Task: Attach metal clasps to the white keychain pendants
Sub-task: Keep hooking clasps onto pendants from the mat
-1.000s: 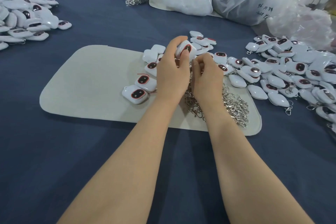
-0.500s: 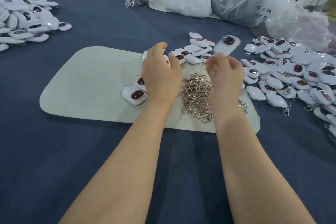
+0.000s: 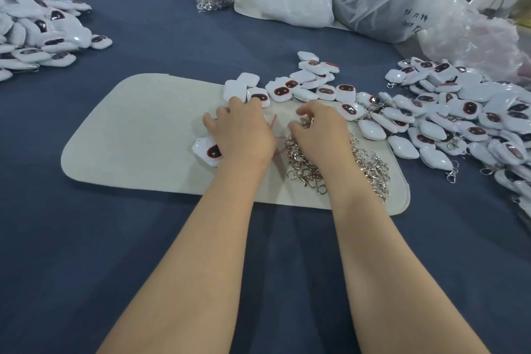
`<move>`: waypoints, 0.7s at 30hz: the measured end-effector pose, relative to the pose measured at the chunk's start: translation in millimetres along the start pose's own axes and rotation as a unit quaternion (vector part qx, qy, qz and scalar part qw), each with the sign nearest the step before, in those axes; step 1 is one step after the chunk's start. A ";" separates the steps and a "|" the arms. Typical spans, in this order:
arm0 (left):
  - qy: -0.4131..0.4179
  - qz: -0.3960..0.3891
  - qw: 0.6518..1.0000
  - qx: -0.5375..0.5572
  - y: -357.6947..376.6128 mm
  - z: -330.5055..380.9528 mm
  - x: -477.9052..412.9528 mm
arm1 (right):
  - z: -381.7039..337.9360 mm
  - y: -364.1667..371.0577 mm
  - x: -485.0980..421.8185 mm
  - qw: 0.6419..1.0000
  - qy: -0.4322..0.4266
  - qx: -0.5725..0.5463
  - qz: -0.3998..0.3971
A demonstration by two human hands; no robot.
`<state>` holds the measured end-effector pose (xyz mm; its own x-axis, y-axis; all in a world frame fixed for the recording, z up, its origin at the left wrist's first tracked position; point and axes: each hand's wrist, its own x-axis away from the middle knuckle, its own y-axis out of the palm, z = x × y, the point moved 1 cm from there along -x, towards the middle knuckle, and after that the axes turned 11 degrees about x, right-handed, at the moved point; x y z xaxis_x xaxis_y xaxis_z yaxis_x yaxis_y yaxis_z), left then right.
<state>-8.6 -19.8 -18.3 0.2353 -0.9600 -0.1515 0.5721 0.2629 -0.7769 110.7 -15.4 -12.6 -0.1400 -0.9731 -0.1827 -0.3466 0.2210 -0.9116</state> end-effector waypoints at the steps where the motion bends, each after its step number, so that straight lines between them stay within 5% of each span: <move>1: 0.007 0.008 1.000 0.008 0.0 0.7 -0.7 | 0.4 0.3 -0.9 0.999 0.005 0.038 -0.020; 6: 0.112 0.096 0.963 0.227 -2.2 12.3 0.5 | 1.7 0.5 -3.1 0.998 0.002 0.062 -0.018; 10: 0.028 0.025 0.874 0.485 -0.3 25.9 4.2 | 2.0 0.8 -1.3 0.999 0.003 0.031 0.015; 12: -0.072 -0.029 0.800 0.595 1.8 29.4 3.8 | 1.9 -0.9 -1.3 0.998 0.002 -0.024 0.050; 16: -0.244 -0.100 0.600 0.755 4.1 25.2 1.9 | 2.7 -7.4 -3.3 0.979 0.045 -0.178 0.091; 18: -0.257 -0.114 0.572 0.771 4.3 22.2 1.0 | 3.9 -9.7 -4.3 0.963 0.077 -0.242 0.096; 21: -0.252 -0.119 0.600 0.750 4.4 22.3 0.7 | 3.2 -10.1 -4.4 0.940 0.099 -0.314 0.095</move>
<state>11.6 -17.2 -8.2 -0.0010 -0.9358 0.3526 0.6112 0.2785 0.7409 117.7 -13.6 -3.7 -0.4030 -0.8950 -0.1911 -0.7679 0.4443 -0.4614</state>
